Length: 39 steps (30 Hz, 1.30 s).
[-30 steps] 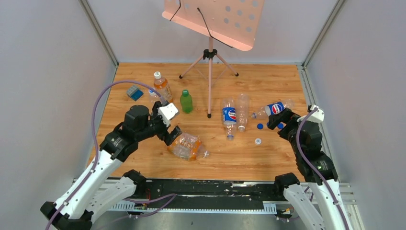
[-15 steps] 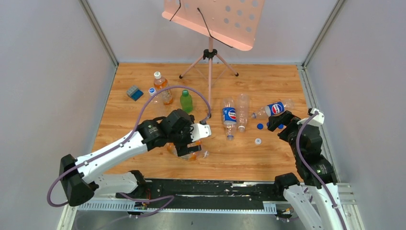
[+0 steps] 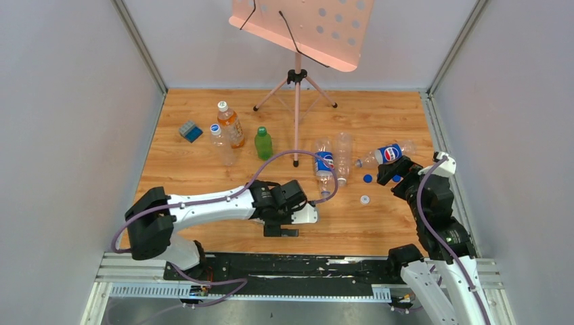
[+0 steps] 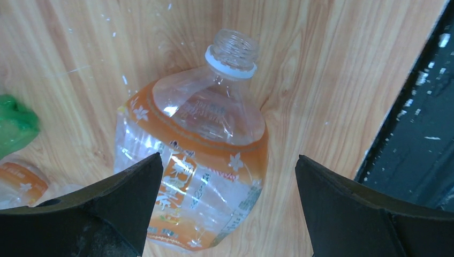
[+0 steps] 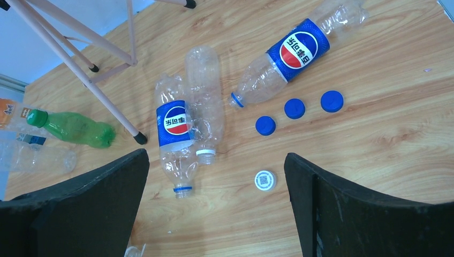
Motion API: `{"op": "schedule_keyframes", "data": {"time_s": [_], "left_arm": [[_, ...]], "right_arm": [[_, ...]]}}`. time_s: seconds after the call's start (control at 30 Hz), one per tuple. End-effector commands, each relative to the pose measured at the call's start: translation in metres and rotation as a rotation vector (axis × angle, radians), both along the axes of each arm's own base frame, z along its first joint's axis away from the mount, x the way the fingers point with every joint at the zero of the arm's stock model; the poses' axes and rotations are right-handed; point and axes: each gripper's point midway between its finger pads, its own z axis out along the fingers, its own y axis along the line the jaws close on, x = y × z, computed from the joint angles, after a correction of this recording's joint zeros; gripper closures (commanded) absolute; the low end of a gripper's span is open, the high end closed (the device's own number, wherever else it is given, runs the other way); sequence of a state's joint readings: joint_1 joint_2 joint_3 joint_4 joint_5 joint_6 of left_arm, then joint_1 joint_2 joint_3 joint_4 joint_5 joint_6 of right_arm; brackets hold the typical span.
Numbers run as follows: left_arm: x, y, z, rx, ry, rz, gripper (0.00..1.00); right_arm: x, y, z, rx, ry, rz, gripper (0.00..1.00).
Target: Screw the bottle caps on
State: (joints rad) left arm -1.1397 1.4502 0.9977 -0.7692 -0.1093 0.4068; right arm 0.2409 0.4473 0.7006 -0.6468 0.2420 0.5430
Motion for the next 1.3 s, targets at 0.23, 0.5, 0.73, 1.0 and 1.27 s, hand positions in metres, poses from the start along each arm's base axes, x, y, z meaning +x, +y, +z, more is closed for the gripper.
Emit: {"op": "schedule_keyframes", "data": {"time_s": [0.23,0.5,0.73,1.0,1.27], "left_arm": [[0.035,-0.022,-0.028,0.089,-0.098,0.156,0.06],[0.051,-0.066,-0.024,-0.043,-0.089,0.276,0.20],[0.059,-0.069,-0.038,-0.019,-0.088,0.409,0.19],[0.068,-0.037,-0.050,0.007,-0.100,0.564,0.17],[0.062,-0.063,-0.040,-0.144,-0.012,0.554,0.29]], "right_arm": [[0.002,0.002,0.011,0.001,-0.054,0.020,0.00],[0.003,0.010,0.007,0.005,-0.031,0.057,0.00],[0.011,0.033,-0.022,0.058,0.079,0.148,0.00],[0.031,0.065,-0.062,0.114,0.243,0.263,0.01],[0.031,0.092,-0.072,0.206,0.268,0.379,0.04]]}}
